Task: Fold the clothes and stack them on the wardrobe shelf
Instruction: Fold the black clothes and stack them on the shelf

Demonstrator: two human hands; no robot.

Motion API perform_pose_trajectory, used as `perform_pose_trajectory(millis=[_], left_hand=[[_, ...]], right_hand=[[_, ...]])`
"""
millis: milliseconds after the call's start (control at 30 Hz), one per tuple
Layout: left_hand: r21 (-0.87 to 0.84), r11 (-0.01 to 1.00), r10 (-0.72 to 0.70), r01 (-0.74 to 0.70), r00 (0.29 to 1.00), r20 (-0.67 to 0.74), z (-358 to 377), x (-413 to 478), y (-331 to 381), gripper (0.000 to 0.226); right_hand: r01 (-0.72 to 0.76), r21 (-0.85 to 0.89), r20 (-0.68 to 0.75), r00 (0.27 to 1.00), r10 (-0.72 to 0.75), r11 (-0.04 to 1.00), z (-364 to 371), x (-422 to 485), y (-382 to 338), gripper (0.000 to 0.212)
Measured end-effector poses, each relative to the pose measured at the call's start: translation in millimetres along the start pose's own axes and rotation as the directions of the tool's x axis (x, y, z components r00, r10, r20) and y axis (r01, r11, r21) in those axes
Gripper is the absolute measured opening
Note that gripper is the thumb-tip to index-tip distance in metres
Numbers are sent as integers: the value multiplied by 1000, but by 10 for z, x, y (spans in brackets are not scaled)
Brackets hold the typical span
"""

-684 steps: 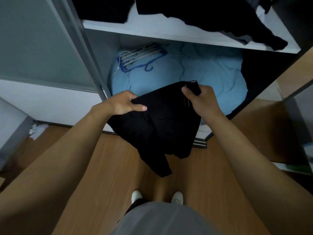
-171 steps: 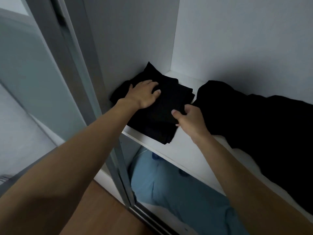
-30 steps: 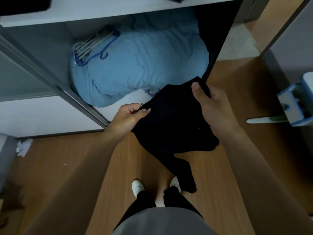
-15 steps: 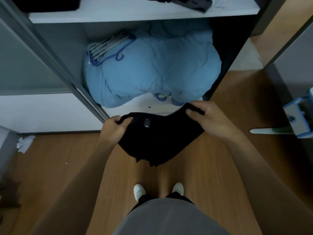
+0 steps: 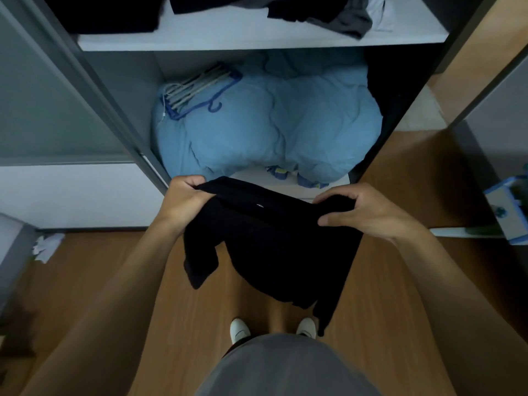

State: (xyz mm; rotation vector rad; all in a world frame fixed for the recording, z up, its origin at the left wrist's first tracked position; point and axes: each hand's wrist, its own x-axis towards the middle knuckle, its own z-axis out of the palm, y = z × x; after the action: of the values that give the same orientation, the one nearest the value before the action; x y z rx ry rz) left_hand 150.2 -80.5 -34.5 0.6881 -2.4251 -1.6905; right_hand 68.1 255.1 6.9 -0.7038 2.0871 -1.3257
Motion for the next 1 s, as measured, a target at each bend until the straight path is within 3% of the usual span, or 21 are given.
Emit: perform_pose_trajectory(millis=[133, 233, 333, 467, 633, 767, 800, 900, 1000], left_hand=[[-15, 998, 55, -53, 992, 117, -27, -46, 4, 43], [-1, 993, 115, -120, 947, 299, -49, -86, -17, 53], [23, 993, 90, -116, 870, 485, -47, -130, 33, 46], [142, 979, 34, -147, 801, 597, 20, -134, 57, 31], [238, 962, -25, -130, 831, 556, 50, -75, -24, 16], [215, 970, 38, -117, 940, 339, 97, -54, -93, 9], [196, 977, 32, -90, 960, 280, 135, -56, -90, 4], [112, 993, -46, 25, 980, 194, 274, -62, -63, 27], [-73, 968, -205, 238, 928, 311, 386, -121, 48, 28]], right_hand=[[-11, -78, 35, 999, 14, 997, -4, -56, 150, 18], [-10, -82, -128, 992, -1, 997, -34, -112, 290, 15], [44, 16, -256, 966, -38, 999, -62, -184, 362, 22], [88, 116, -376, 926, -38, 989, -108, -203, 391, 25], [68, 187, -486, 873, 32, 980, -39, -137, 487, 30], [31, 158, -495, 867, 52, 987, -30, -88, 521, 11], [31, 152, -524, 850, 54, 988, -30, -56, 519, 10], [-17, 193, -642, 754, 139, 981, -20, 111, 520, 33], [-158, 252, -649, 704, 288, 955, 15, 277, 491, 41]])
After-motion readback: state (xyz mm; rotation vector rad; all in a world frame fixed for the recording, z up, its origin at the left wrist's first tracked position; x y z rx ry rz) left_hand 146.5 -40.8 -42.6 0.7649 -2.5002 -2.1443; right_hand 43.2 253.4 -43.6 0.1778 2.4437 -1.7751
